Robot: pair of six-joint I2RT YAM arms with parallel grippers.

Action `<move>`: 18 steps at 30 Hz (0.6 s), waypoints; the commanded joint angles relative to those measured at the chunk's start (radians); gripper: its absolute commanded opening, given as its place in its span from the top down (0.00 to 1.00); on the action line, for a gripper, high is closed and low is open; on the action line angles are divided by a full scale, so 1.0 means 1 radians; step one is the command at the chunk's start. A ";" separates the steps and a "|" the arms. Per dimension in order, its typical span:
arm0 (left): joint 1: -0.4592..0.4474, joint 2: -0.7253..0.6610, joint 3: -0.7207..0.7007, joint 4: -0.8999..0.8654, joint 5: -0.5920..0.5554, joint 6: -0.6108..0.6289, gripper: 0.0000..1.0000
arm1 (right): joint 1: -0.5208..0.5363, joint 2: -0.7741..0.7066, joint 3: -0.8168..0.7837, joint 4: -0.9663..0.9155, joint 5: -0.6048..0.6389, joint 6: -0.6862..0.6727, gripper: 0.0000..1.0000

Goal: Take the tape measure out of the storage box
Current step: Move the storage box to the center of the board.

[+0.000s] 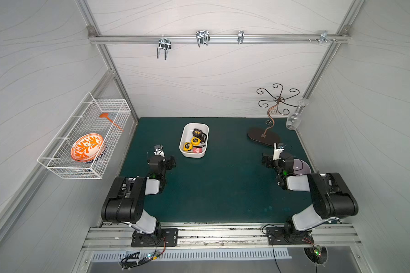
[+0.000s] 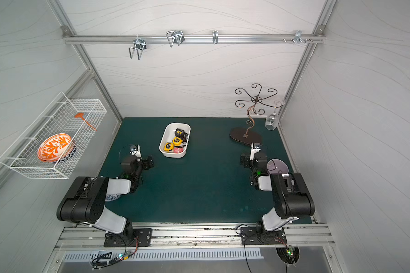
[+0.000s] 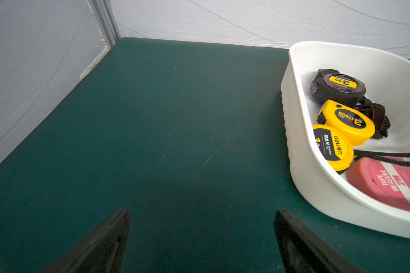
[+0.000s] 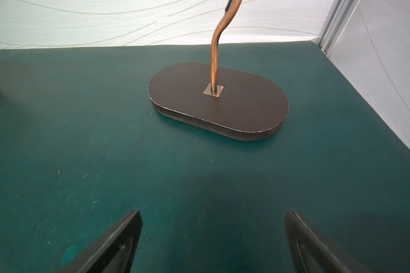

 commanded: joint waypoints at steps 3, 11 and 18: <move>0.007 0.003 0.029 0.024 0.001 -0.003 0.00 | -0.006 0.007 0.010 -0.002 -0.006 0.002 0.01; 0.006 0.005 0.029 0.024 -0.001 -0.004 0.00 | -0.006 0.008 0.012 -0.005 -0.006 0.003 0.01; 0.008 0.008 0.034 0.017 0.005 -0.004 0.00 | -0.010 0.011 0.016 -0.009 -0.019 0.005 0.01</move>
